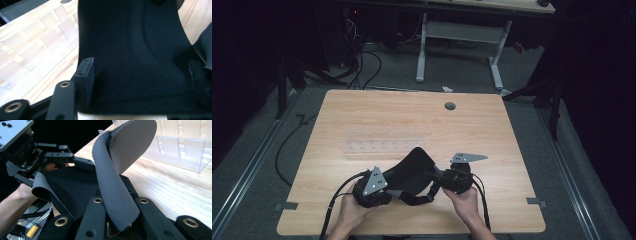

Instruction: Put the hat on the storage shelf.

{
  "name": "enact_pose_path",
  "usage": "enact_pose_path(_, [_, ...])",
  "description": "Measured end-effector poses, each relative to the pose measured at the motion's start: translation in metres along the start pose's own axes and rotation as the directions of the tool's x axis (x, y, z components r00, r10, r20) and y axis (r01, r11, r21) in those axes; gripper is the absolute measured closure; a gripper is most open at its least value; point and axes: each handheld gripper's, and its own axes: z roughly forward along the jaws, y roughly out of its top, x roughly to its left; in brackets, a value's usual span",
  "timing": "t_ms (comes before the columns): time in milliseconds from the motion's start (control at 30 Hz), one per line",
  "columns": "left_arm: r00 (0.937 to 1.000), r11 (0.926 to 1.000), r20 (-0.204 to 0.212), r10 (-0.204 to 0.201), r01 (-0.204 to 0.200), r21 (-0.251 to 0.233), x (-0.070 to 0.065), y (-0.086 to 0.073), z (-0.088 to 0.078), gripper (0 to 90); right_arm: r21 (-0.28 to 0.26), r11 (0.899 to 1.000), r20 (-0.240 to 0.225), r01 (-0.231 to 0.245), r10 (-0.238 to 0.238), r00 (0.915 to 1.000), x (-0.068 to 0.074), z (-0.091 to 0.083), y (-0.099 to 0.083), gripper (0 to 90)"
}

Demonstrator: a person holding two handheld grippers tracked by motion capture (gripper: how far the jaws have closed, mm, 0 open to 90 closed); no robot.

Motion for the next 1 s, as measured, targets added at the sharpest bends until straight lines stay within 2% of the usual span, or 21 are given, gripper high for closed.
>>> enact_pose_path(33, [0.9999, 1.0, 0.006, 0.009, -0.009, 0.0, -0.001, 0.0, 0.0, 57.2, -0.009, 1.0, -0.001, -0.007, 0.007, 1.0, -0.001, -0.001, 0.001, 84.6])
enact_pose_path(67, [0.9999, 1.0, 0.016, 0.003, -0.003, -0.002, -0.002, 0.001, 0.0, 57.2, -0.009, 1.0, -0.001, -0.007, 0.007, 1.0, -0.001, -0.001, 0.001, 84.6])
enact_pose_path(100, [0.9996, 0.9999, 0.027, 0.006, -0.006, 0.009, -0.003, 0.002, 0.0, 62.3, -0.016, 1.0, -0.007, -0.011, 0.011, 0.9999, -0.003, -0.003, 0.001, 83.6])
enact_pose_path(167, [0.9994, 0.9998, 0.033, 0.01, -0.011, 0.015, -0.003, 0.003, 0.0, 63.9, -0.018, 1.0, -0.005, -0.009, 0.009, 0.9999, -0.003, -0.003, 0.001, 83.1])
enact_pose_path(200, [0.9991, 0.9998, 0.039, 0.014, -0.015, 0.016, -0.003, 0.003, -0.001, 68.1, -0.021, 1.0, -0.005, -0.008, 0.008, 1.0, -0.003, -0.003, 0.001, 81.6])
enact_pose_path(300, [0.9975, 0.9999, 0.07, 0.005, -0.006, 0.015, -0.004, 0.005, -0.004, 72.2, -0.023, 1.0, -0.011, -0.013, 0.013, 0.9999, -0.004, -0.004, 0.0, 79.2])
enact_pose_path(400, [0.9937, 0.9994, 0.112, 0.003, -0.007, 0.033, -0.006, 0.004, -0.006, 78.3, -0.027, 0.999, -0.016, -0.019, 0.019, 0.9997, -0.005, -0.004, -0.001, 77.3])
enact_pose_path(433, [0.9918, 0.999, 0.128, 0.003, -0.008, 0.043, -0.007, 0.004, -0.007, 83.3, -0.029, 0.999, -0.005, -0.021, 0.021, 0.9998, -0.007, -0.005, -0.002, 75.1])
enact_pose_path(467, [0.988, 0.9986, 0.154, -0.001, -0.007, 0.053, -0.009, 0.004, -0.008, 84.8, -0.033, 0.999, -0.003, -0.027, 0.027, 0.9996, -0.007, -0.005, -0.002, 74.1])
enact_pose_path(633, [0.9837, 0.9966, 0.179, -0.017, 0.002, 0.082, -0.013, 0.005, -0.009, 86.3, -0.055, 0.998, 0.004, -0.035, 0.035, 0.9994, -0.01, -0.008, -0.003, 66.5])
enact_pose_path(667, [0.9844, 0.9964, 0.175, -0.021, 0.006, 0.085, -0.012, 0.005, -0.009, 86.3, -0.077, 0.997, 0.003, -0.03, 0.031, 0.9995, -0.01, -0.011, -0.004, 61.9])
enact_pose_path(767, [0.9853, 0.9964, 0.168, -0.031, 0.017, 0.083, -0.011, 0.006, -0.01, 86.3, -0.102, 0.994, 0.004, -0.026, 0.026, 0.9996, -0.011, -0.014, -0.004, 58.2])
enact_pose_path(800, [0.9845, 0.9968, 0.17, -0.044, 0.032, 0.073, -0.01, 0.008, -0.011, 86.3, -0.121, 0.993, 0.014, -0.018, 0.02, 0.9997, -0.012, -0.019, -0.006, 56.3])
enact_pose_path(867, [0.9833, 0.9967, 0.17, -0.066, 0.057, 0.057, -0.007, 0.011, -0.014, 86.3, -0.121, 0.993, 0.028, -0.013, 0.016, 0.9995, -0.013, -0.021, -0.006, 55.6])
enact_pose_path(1000, [0.9792, 0.9936, 0.169, -0.113, 0.111, 0.021, -0.001, 0.019, -0.022, 86.3, -0.087, 0.996, 0.084, -0.014, 0.021, 0.9962, -0.022, -0.026, -0.015, 53.1])
